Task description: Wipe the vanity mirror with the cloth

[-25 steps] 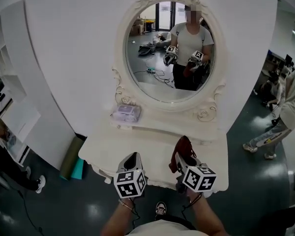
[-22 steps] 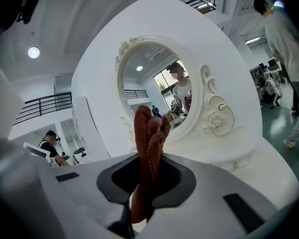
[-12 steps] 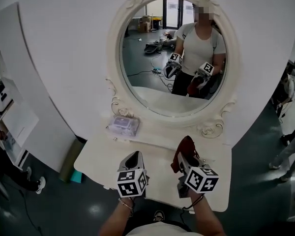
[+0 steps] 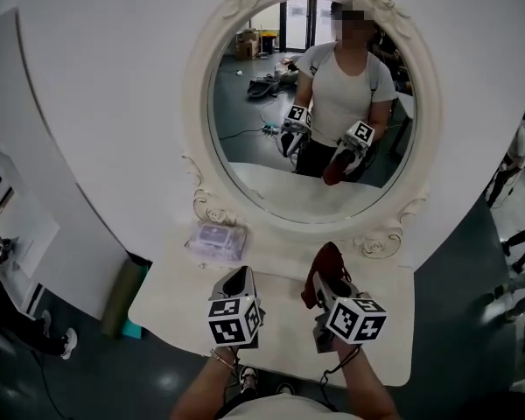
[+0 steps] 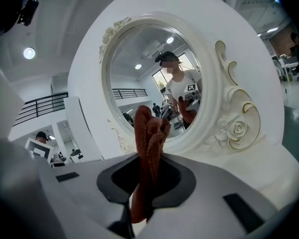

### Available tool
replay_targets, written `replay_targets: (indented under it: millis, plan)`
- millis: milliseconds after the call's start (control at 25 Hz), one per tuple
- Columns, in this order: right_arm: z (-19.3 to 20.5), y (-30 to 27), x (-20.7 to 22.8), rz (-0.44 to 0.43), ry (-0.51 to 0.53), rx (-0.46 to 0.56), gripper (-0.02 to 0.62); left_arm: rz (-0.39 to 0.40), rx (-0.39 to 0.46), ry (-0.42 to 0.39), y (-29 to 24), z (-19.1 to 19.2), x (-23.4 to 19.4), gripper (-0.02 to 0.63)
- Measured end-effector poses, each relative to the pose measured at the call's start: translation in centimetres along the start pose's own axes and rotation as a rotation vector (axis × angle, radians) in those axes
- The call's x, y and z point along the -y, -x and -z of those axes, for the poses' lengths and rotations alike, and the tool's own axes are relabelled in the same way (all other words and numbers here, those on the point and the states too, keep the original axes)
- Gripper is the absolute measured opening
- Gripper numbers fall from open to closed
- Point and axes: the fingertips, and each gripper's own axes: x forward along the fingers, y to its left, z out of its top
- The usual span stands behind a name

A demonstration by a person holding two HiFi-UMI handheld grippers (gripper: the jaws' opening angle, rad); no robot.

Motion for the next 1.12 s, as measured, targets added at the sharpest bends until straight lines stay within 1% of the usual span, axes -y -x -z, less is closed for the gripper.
replay_targets:
  millis: [120,200,320,440,600,640,720,840,960,1040,1120]
  plan:
    - [-0.9,-0.8,-0.1,0.007,0.019,0.008,0.06,0.012,0.005,-0.001,-0.7,-0.9,-0.5,0.005]
    - [-2.2,-1.4,-0.1,0.016,0.037,0.018,0.06,0.033,-0.003,0.011,-1.3,-1.8,-0.6,0.005]
    - [-6.0,-2.4,-1.0,0.006,0.101,0.058,0.06,0.071,-0.003,0.028,-2.7,-4.4,-0.2,0.005]
    - [-11.1,-3.3,-4.0,-0.043,0.2,0.11,0.06,0.096,0.058,0.013,-3.5,-9.1,0.1,0.005]
    - [-18.9,-3.5,-9.8,-0.083,0.432,0.196,0.06,0.102,0.179,-0.025,-3.2,-17.4,-0.4,0.005]
    - [-20.9,-3.4,-11.2,-0.079,0.495,0.223,0.06,0.101,0.208,-0.034,-2.9,-19.5,-0.6,0.005]
    - [-24.7,-3.3,-13.6,-0.042,0.634,0.265,0.06,0.1,0.263,-0.05,-2.2,-23.3,-1.1,0.005]
    - [-29.5,-4.1,-16.8,0.037,0.849,0.289,0.06,0.094,0.326,-0.076,-1.4,-28.2,-1.5,0.005]
    - [-33.2,-5.5,-19.6,0.127,1.042,0.299,0.06,0.073,0.366,-0.117,-1.1,-32.1,-1.8,0.005]
    - [-35.2,-6.3,-21.3,0.22,1.199,0.311,0.06,0.062,0.383,-0.136,-1.0,-34.0,-1.9,0.005]
    - [-36.6,-6.9,-22.8,0.34,1.377,0.338,0.06,0.055,0.394,-0.146,-0.9,-35.4,-2.2,0.005]
